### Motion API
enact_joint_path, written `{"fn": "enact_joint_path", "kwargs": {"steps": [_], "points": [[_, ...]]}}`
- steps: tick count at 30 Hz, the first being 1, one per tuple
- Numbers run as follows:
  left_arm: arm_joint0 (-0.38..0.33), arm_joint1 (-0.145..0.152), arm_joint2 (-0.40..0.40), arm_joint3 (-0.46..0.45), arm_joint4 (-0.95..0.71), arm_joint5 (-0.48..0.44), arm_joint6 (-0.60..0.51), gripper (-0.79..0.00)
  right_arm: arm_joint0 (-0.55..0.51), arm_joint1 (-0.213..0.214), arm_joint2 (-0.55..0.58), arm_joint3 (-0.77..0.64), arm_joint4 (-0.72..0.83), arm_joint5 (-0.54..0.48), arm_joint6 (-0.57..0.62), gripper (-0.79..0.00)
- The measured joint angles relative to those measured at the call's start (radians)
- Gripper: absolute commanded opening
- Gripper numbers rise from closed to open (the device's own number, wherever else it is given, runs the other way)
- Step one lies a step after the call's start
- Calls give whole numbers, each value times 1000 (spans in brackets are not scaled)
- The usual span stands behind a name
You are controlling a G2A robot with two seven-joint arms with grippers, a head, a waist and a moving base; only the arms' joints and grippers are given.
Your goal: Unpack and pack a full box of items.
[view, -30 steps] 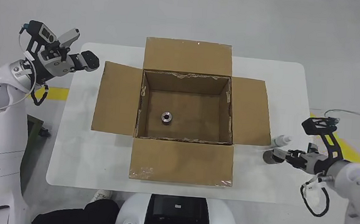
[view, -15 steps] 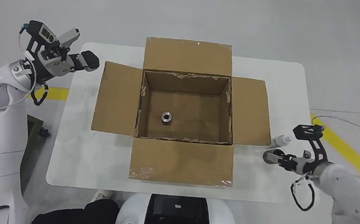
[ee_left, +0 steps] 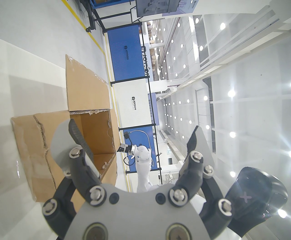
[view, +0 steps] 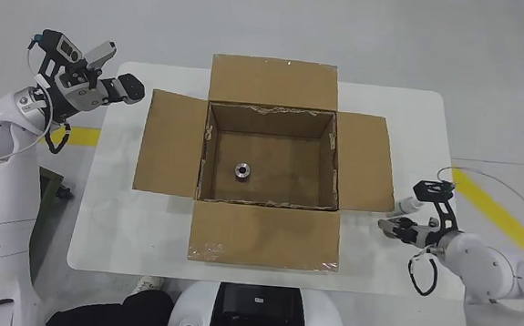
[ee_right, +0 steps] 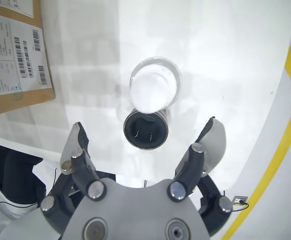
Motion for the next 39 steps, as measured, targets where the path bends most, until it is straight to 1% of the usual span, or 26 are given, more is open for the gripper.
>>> {"fn": "enact_joint_path", "kwargs": {"steps": [8,13,14,15,17,18,20,21,22,23,34,39], "points": [[0,0,0,0,0,0,0,0,15,1,-58,19,-50,40,-13,0],[0,0,0,0,0,0,0,0,21,2,-76,29,-62,59,-15,0],[0,0,0,0,0,0,0,0,22,2,-78,30,-64,63,-17,-12],[0,0,0,0,0,0,0,0,21,2,-79,31,-66,65,-17,-49],[0,0,0,0,0,0,0,0,20,3,-83,32,-71,69,-20,-154],[0,0,0,0,0,0,0,0,20,3,-84,33,-73,71,-20,-182],[0,0,0,0,0,0,0,0,19,4,-87,35,-77,73,-21,-274],[0,0,0,0,0,0,0,0,19,4,-88,35,-79,75,-21,-308],[0,0,0,0,0,0,0,0,19,4,-89,35,-81,77,-21,-394],[0,0,0,0,0,0,0,0,19,5,-91,34,-83,79,-20,-409],[0,0,0,0,0,0,0,0,12,8,-100,19,-111,96,-21,-779],[0,0,0,0,0,0,0,0,-10,11,-84,-29,-119,107,3,-785]]}}
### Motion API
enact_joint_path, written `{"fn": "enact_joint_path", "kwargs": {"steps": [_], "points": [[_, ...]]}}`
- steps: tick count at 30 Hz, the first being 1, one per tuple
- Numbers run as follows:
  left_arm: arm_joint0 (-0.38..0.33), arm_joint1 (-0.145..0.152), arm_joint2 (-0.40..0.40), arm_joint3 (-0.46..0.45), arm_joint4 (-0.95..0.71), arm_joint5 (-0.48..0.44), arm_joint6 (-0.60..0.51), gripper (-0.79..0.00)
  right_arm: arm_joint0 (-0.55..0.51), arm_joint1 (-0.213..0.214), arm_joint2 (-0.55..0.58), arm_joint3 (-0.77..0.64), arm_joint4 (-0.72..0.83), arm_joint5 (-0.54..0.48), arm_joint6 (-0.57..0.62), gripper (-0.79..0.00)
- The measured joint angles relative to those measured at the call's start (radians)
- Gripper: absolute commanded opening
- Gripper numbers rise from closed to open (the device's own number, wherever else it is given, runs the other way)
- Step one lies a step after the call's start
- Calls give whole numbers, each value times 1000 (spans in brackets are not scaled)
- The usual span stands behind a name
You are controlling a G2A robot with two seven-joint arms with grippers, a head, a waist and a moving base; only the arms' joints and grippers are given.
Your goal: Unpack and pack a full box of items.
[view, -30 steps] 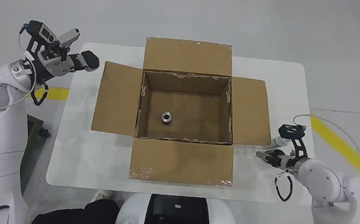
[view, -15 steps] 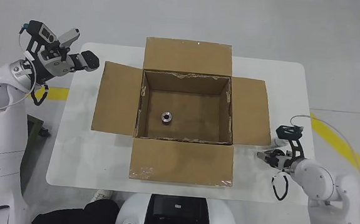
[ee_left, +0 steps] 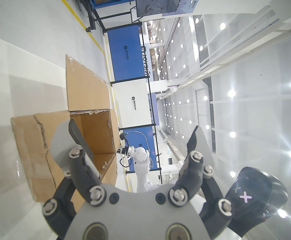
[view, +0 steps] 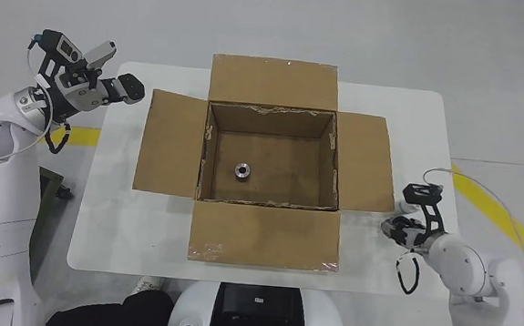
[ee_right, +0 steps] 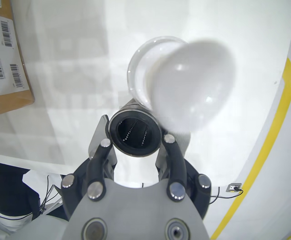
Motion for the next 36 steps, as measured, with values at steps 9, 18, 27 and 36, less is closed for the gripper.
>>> {"fn": "enact_joint_path", "kwargs": {"steps": [9,18,27,36], "points": [[0,0,0,0,0,0,0,0,-65,1,29,-67,17,16,-2,-785],[0,0,0,0,0,0,0,0,-83,5,50,-133,18,23,32,-785],[0,0,0,0,0,0,0,0,-163,7,115,-283,48,51,80,-785],[0,0,0,0,0,0,0,0,-113,17,193,-300,120,17,167,-785]]}}
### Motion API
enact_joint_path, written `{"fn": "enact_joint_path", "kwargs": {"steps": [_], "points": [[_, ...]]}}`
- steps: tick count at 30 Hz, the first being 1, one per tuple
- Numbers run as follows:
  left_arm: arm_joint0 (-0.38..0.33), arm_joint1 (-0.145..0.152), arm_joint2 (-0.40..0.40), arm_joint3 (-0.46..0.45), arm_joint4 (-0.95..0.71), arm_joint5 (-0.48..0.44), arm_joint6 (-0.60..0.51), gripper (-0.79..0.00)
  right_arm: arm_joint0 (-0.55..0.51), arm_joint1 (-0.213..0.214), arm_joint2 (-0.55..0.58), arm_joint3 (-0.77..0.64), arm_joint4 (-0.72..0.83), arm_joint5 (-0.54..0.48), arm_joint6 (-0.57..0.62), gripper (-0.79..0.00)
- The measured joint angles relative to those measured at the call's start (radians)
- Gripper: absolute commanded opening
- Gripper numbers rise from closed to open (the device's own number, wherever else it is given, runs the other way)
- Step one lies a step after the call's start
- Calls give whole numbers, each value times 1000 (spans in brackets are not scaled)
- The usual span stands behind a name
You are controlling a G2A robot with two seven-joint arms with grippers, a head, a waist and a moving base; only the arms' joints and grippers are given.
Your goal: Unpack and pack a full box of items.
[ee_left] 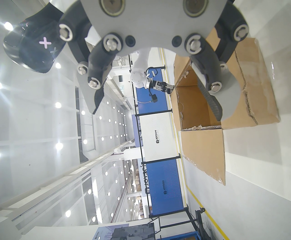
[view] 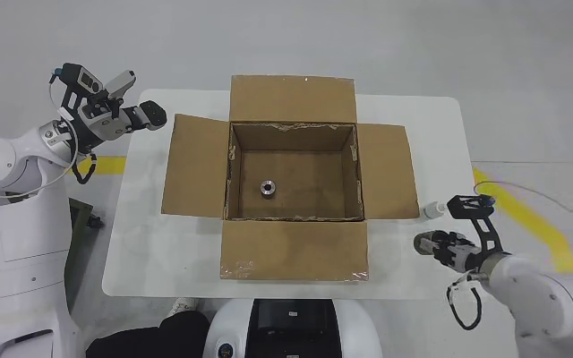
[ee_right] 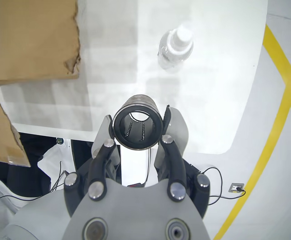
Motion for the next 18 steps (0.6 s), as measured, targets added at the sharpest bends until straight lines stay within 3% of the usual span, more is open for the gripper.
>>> {"fn": "enact_joint_path", "kwargs": {"steps": [10,18], "points": [[0,0,0,0,0,0,0,0,163,22,26,0,37,-67,103,-785],[0,0,0,0,0,0,0,0,367,60,-54,0,67,-139,108,-785]]}}
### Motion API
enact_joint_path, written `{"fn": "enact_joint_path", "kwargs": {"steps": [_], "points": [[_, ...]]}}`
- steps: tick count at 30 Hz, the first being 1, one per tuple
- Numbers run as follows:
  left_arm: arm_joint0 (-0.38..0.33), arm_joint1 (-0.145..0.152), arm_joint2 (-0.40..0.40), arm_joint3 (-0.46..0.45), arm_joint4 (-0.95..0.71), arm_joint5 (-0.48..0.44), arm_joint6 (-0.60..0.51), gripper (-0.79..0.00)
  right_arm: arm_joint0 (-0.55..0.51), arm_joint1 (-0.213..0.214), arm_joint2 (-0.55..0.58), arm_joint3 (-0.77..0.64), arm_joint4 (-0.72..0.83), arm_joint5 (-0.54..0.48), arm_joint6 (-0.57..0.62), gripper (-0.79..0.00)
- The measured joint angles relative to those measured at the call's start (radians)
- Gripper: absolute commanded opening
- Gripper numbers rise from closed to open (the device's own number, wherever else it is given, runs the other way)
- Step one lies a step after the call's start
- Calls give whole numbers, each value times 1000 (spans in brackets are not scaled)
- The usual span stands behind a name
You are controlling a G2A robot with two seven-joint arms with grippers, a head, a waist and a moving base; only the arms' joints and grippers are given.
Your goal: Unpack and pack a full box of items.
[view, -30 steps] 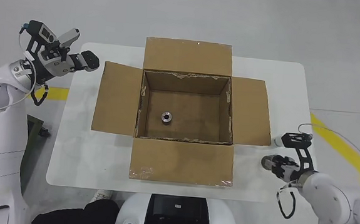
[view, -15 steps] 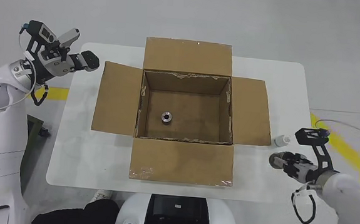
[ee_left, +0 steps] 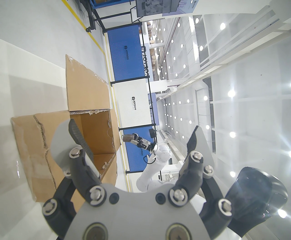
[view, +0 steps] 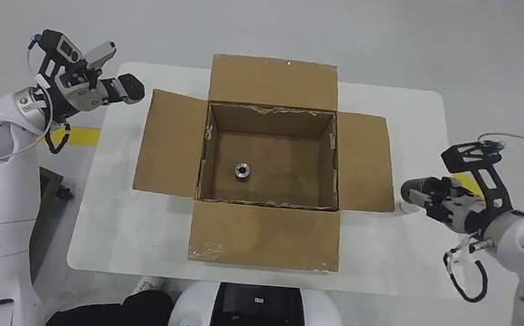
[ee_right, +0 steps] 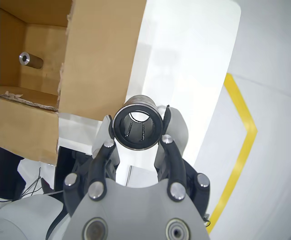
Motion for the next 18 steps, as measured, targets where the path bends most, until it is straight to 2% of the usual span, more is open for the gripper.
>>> {"fn": "enact_joint_path", "kwargs": {"steps": [12,18], "points": [[0,0,0,0,0,0,0,0,308,45,-275,5,54,84,0,-785],[0,0,0,0,0,0,0,0,467,39,-431,113,98,97,-12,-785]]}}
